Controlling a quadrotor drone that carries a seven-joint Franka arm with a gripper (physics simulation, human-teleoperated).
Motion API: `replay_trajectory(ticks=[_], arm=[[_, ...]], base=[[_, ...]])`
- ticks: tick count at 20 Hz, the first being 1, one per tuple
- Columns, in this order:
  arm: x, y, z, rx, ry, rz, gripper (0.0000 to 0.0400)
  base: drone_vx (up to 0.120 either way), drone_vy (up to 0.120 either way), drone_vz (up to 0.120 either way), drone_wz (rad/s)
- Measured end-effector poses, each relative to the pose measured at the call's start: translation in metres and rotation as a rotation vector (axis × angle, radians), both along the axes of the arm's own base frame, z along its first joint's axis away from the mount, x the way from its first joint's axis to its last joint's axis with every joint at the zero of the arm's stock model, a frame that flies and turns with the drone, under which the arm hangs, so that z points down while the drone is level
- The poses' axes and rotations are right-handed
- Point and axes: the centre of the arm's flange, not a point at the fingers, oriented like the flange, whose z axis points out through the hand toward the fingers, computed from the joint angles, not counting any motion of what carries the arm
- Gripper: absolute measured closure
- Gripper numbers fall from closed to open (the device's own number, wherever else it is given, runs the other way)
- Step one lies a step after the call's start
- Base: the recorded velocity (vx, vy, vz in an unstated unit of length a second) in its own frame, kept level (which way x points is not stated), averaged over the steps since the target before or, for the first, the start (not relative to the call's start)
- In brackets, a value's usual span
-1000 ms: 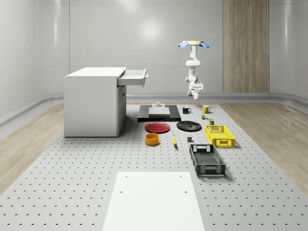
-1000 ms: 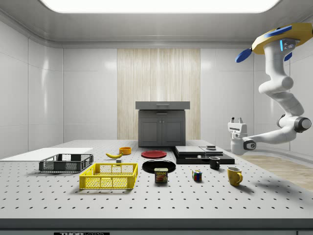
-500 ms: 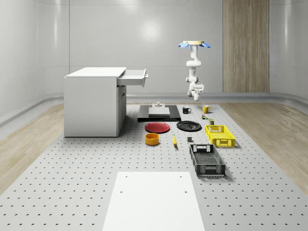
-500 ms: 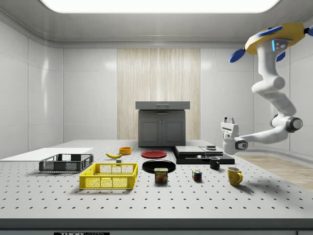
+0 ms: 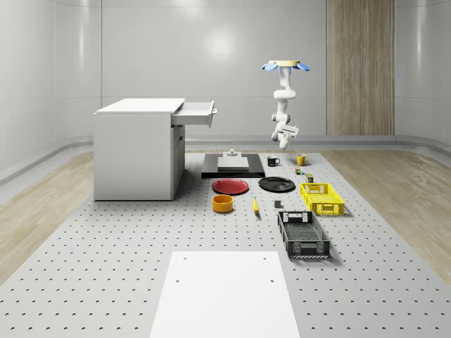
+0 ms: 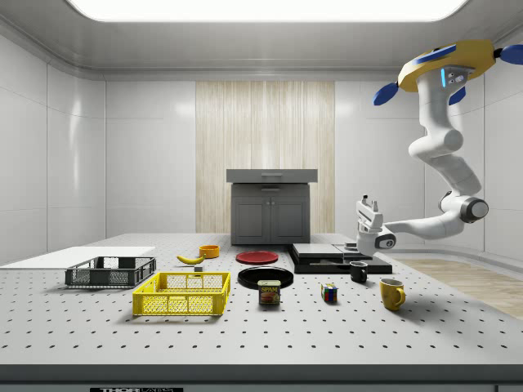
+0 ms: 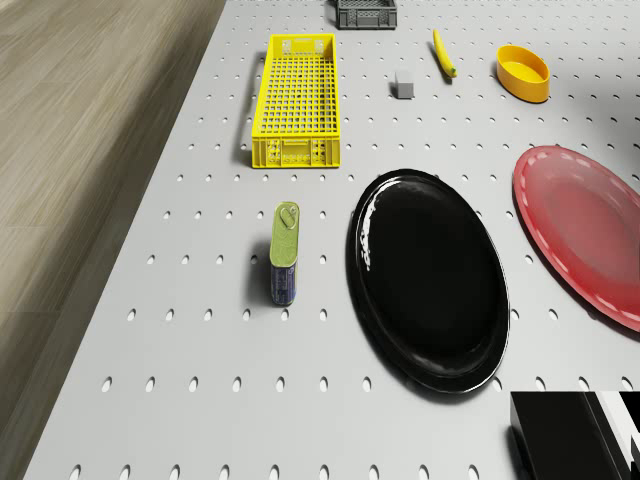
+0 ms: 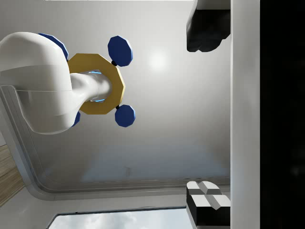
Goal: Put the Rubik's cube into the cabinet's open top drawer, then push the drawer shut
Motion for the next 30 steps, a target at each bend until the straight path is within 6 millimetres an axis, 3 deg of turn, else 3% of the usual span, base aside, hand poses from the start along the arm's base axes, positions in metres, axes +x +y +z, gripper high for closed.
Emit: replay_trajectory(ticks=[5, 10, 14, 17, 22, 26, 30], arm=[[0.0, 0.036, -0.024, -0.44, -0.002, -0.014, 0.0], [0.003, 0.064, -0.093, -1.209, -0.002, -0.04, 0.0], [0.005, 0.043, -0.154, -1.863, 0.0, -0.063, 0.0], [0.006, 0.018, -0.178, -2.22, 0.001, -0.075, 0.0], [0.006, -0.012, -0.191, -2.55, 0.003, -0.08, 0.0], [0.006, -0.024, -0.193, -2.67, 0.004, -0.08, 0.0], [0.006, -0.029, -0.194, -2.728, 0.004, -0.079, 0.0]], base=[[0.12, 0.0, -0.12, 0.0], [0.12, 0.0, -0.12, 0.0], [0.12, 0.0, -0.12, 0.0], [0.12, 0.0, -0.12, 0.0], [0.12, 0.0, -0.12, 0.0], [0.1, 0.0, -0.12, 0.0], [0.0, 0.11, -0.12, 0.0]])
